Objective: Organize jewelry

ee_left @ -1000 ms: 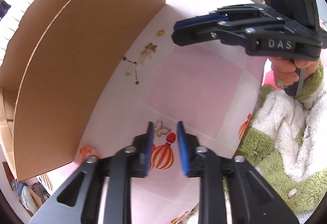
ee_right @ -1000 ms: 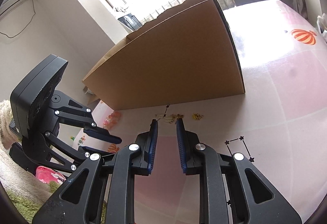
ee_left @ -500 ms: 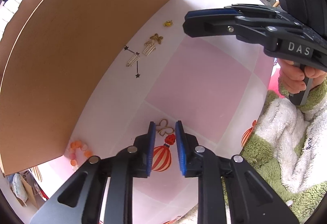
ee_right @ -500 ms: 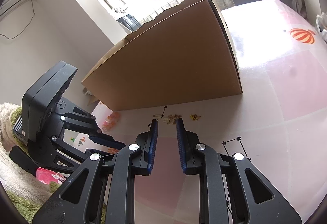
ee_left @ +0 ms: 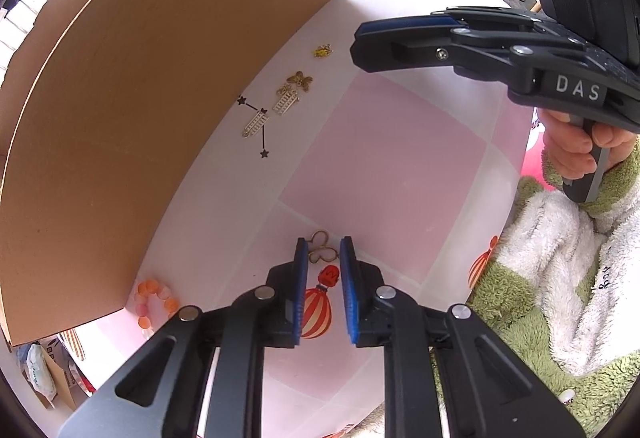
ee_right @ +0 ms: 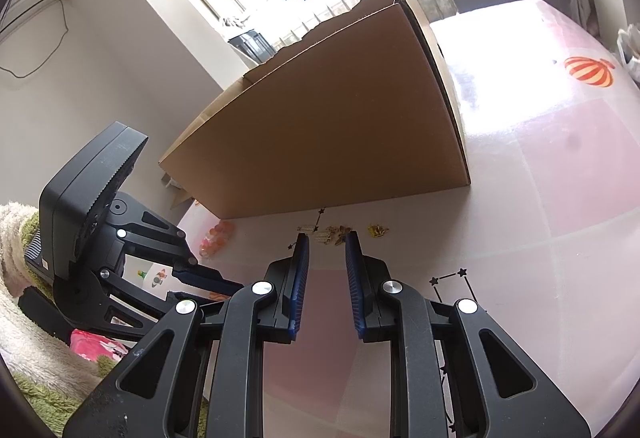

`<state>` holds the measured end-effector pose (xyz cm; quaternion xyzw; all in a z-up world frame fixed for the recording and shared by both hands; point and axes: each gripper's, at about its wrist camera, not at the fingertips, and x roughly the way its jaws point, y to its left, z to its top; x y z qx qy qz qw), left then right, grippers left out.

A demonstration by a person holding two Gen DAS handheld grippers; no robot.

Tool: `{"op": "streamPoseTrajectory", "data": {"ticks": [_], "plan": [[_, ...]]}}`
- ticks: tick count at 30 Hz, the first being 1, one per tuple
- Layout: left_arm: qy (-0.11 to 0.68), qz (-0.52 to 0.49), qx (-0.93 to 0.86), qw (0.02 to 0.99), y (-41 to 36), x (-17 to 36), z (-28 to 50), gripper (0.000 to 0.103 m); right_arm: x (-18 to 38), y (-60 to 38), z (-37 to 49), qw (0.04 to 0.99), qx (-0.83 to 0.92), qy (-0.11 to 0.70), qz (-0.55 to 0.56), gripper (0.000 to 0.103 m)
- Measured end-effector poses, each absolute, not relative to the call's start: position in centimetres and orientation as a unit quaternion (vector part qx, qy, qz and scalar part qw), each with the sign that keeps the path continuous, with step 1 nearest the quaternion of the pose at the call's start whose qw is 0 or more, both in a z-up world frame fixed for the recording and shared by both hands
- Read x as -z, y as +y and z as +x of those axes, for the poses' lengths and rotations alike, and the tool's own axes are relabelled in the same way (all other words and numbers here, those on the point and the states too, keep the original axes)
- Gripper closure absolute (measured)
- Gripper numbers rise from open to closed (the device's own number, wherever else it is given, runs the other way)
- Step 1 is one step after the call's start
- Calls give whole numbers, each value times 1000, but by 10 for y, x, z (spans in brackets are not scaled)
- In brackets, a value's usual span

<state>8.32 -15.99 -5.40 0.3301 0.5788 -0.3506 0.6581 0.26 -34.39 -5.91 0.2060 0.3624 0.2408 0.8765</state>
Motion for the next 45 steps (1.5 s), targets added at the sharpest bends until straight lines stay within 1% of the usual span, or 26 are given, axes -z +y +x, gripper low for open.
{"op": "streamPoseTrajectory", "data": {"ticks": [1,2,3,11,13,14,15,23,26,29,32,43,45], "plan": [[577,330,352,659,-160,53,82,91,59,-344,2,876,-241,362,206,83],[576,331,353,659,-162,56,79,99,59,-344,2,876,-241,362,206,83],[578,330,354,657,-162,53,82,103,59,-344,2,877,-241,362,206,83],[568,325,361,664,-163,36,82,102,60,-343,0,877,-240,361,207,83],[571,330,355,663,-162,36,83,89,60,-342,1,876,-242,361,207,83],[573,329,352,663,-161,35,85,79,60,-342,1,876,-242,361,207,83],[573,325,355,664,-161,34,85,76,60,-342,1,877,-242,361,207,83],[574,339,361,652,-166,43,84,76,59,-350,1,876,-242,361,208,83],[573,339,366,651,-167,42,85,80,59,-350,2,876,-244,361,208,83],[568,344,373,649,-177,43,82,87,58,-351,2,876,-245,360,208,83],[564,344,375,650,-181,40,81,91,58,-353,2,876,-245,360,208,83],[562,341,377,652,-180,43,78,92,58,-354,3,875,-246,361,208,83],[562,340,379,652,-180,41,78,93,58,-354,3,875,-246,361,208,83]]}}
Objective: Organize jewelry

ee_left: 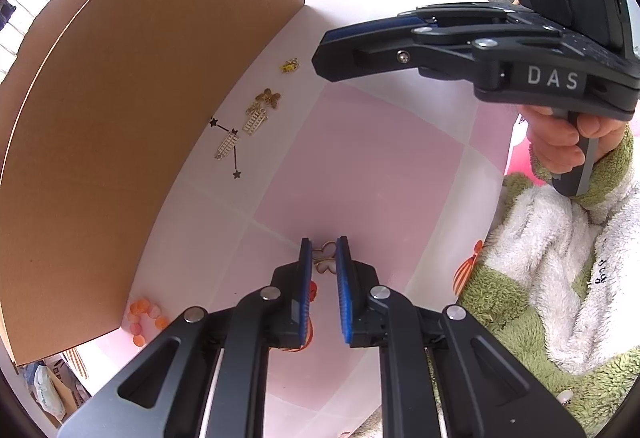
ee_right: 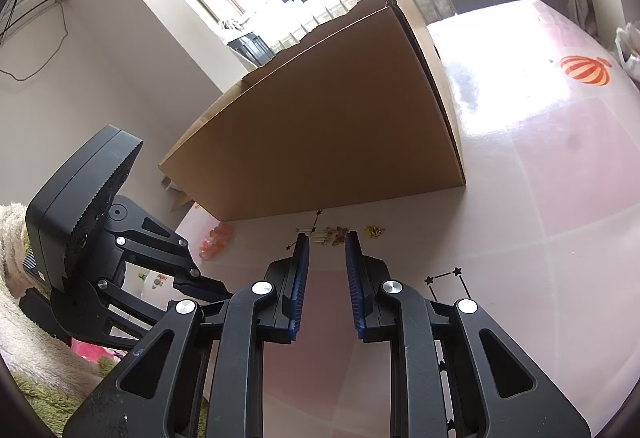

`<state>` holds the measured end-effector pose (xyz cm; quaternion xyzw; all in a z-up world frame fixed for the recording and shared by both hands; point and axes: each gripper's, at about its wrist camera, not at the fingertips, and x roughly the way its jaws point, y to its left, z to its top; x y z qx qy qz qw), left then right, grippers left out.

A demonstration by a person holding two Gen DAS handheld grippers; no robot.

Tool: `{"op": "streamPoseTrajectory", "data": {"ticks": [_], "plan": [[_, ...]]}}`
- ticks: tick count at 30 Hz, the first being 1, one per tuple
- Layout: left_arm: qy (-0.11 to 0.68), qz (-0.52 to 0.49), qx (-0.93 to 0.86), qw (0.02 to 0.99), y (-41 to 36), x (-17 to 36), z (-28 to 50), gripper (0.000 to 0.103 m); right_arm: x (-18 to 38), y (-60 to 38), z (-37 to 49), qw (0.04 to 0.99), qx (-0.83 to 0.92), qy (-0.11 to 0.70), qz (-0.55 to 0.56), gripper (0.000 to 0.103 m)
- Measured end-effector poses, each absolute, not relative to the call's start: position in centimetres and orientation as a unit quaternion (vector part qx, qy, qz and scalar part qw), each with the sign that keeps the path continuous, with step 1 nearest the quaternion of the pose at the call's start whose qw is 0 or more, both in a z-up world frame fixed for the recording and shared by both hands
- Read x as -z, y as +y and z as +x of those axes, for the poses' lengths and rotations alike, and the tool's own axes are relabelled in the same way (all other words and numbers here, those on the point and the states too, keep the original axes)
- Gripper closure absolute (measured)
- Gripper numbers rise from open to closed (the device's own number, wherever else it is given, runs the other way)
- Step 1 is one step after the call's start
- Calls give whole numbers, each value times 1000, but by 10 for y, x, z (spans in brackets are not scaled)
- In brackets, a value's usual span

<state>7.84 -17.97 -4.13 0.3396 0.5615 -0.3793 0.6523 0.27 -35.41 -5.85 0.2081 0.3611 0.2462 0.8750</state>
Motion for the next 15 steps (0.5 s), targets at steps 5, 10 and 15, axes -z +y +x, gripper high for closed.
{"op": "streamPoseTrajectory", "data": {"ticks": [5,10,15], "plan": [[562,338,380,652,-178,40,79,103,59,-353,3,875,-245,361,208,83],[568,311,382,659,-172,37,84,103,59,-353,2,876,-244,361,208,83],[587,304,360,659,-165,38,88,80,61,-352,3,875,-245,361,210,83]]}}
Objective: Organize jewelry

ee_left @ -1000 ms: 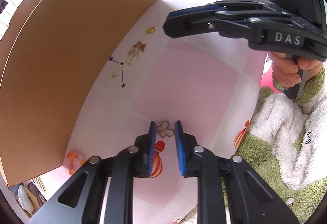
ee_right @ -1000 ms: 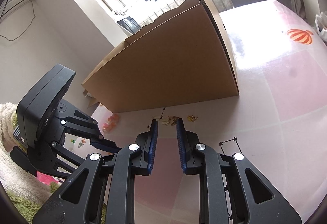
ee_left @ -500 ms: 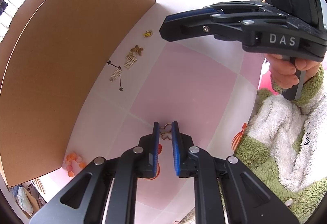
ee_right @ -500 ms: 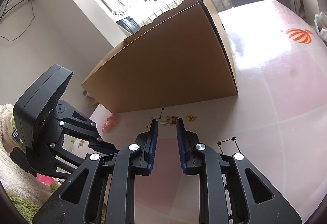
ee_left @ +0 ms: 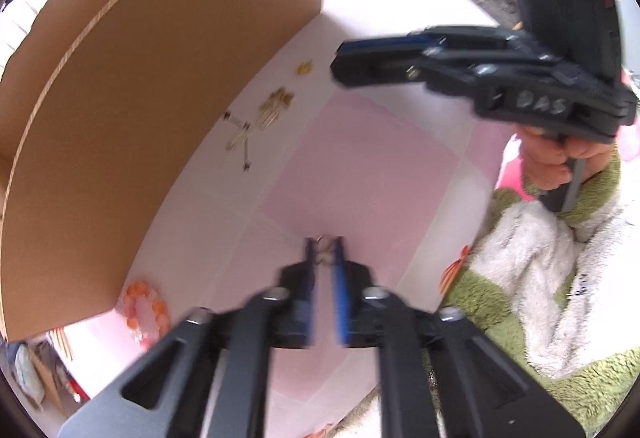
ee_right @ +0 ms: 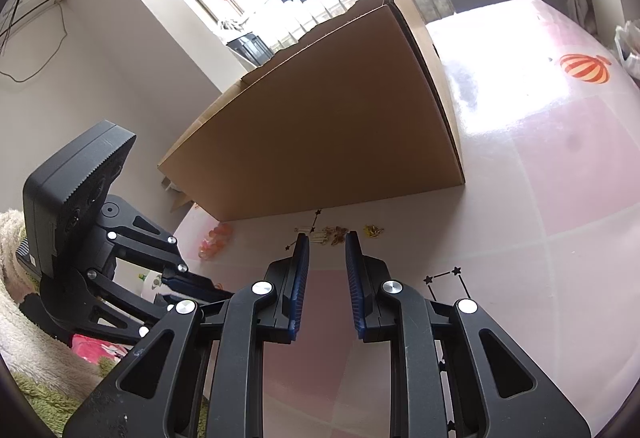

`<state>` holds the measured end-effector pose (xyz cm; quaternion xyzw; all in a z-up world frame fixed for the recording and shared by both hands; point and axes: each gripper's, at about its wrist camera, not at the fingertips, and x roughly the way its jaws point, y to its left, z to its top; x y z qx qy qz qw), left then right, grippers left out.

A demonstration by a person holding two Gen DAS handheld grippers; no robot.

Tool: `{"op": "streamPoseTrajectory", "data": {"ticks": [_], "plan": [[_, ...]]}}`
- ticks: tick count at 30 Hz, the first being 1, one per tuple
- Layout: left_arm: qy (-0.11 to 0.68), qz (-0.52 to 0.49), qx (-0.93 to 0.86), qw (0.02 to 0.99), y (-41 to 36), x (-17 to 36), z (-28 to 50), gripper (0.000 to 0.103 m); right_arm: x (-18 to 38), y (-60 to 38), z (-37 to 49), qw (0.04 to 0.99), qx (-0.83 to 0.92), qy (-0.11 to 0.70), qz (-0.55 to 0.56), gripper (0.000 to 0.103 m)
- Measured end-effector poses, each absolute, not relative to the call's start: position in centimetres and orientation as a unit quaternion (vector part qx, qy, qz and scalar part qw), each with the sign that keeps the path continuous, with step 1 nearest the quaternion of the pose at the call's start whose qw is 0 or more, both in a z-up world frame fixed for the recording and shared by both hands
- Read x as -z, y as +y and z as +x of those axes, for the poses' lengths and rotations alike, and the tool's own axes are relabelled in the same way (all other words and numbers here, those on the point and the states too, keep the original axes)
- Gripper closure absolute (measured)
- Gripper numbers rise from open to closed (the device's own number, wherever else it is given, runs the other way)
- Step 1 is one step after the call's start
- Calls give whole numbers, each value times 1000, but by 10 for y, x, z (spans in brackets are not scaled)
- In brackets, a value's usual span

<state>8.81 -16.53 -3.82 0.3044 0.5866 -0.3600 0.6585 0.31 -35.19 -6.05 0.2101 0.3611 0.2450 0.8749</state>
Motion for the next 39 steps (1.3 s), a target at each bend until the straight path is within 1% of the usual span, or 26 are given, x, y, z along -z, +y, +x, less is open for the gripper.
{"op": "streamPoseTrajectory", "data": {"ticks": [2,7,8,10,11,15,17,29,30,31,39], "plan": [[591,302,360,655,-165,42,87,77,60,-351,3,875,-247,360,209,83],[580,319,361,657,-166,47,84,77,59,-352,3,876,-247,359,208,83],[577,322,361,659,-166,47,84,79,59,-352,3,876,-247,359,208,83],[572,326,360,660,-168,46,80,88,59,-353,2,876,-247,359,209,83],[574,326,360,660,-168,46,82,89,59,-354,2,876,-247,358,209,83],[567,334,362,661,-170,45,74,90,59,-353,2,877,-246,358,207,83],[566,331,364,661,-171,44,74,92,59,-353,2,876,-246,358,207,83],[552,318,376,672,-163,43,65,92,56,-345,4,878,-242,363,199,83],[551,314,378,675,-161,41,64,101,56,-344,3,878,-241,364,197,83],[551,311,378,676,-156,40,65,103,55,-343,3,878,-240,365,195,83],[532,252,378,715,-125,32,67,103,47,-331,2,883,-228,374,168,83]]}}
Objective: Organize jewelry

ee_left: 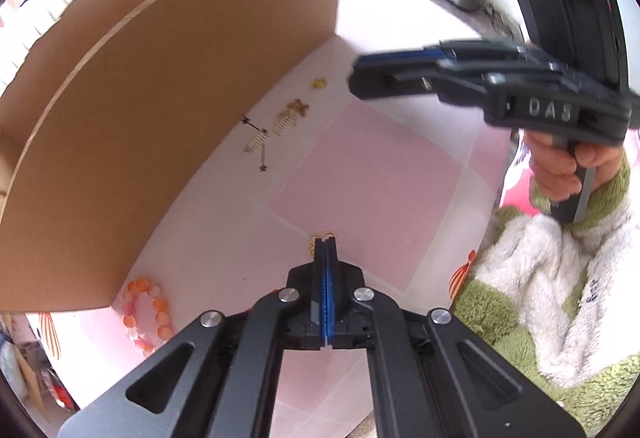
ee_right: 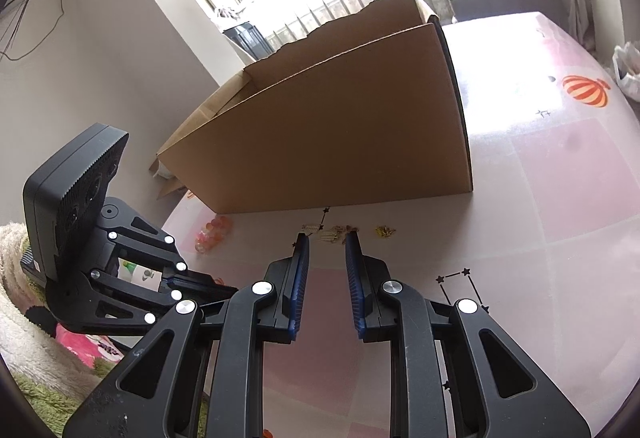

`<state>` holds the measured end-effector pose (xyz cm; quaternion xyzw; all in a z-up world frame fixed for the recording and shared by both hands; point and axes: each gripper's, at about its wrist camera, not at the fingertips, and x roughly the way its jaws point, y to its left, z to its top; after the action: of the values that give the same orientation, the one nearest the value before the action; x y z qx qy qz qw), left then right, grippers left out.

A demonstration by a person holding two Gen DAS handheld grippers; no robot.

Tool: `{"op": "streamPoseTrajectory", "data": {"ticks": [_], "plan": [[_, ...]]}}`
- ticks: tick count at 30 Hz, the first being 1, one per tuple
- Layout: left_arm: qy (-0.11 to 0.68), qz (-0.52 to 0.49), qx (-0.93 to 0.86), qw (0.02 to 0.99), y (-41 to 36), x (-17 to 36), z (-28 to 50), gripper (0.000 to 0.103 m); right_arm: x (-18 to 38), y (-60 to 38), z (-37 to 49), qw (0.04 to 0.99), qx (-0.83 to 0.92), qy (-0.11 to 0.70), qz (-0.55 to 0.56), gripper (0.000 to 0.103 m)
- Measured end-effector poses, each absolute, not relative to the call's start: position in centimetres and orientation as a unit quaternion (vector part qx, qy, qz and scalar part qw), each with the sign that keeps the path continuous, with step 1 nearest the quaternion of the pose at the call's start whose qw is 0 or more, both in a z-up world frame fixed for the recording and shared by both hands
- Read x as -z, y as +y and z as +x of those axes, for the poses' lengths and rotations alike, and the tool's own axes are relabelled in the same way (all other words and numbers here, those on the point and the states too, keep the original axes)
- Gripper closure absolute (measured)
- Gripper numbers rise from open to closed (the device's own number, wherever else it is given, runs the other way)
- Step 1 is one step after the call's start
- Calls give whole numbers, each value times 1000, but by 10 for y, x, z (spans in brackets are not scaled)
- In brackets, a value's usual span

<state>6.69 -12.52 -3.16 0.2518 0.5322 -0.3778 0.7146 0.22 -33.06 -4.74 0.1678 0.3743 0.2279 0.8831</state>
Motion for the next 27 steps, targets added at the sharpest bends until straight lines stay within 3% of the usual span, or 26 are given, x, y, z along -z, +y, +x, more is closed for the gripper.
{"op": "streamPoseTrajectory", "data": {"ticks": [6,14,18,27], "plan": [[536,181,341,751,-89,38,71,100,41,-303,-4,878,-244,396,111,77],[493,127,298,807,-58,28,54,69,53,-231,-13,855,-273,439,-34,76],[480,111,300,817,-47,30,46,60,55,-209,-12,851,-256,442,-120,76],[447,109,316,830,-37,32,31,57,60,-199,5,809,-266,500,-157,80]]}}
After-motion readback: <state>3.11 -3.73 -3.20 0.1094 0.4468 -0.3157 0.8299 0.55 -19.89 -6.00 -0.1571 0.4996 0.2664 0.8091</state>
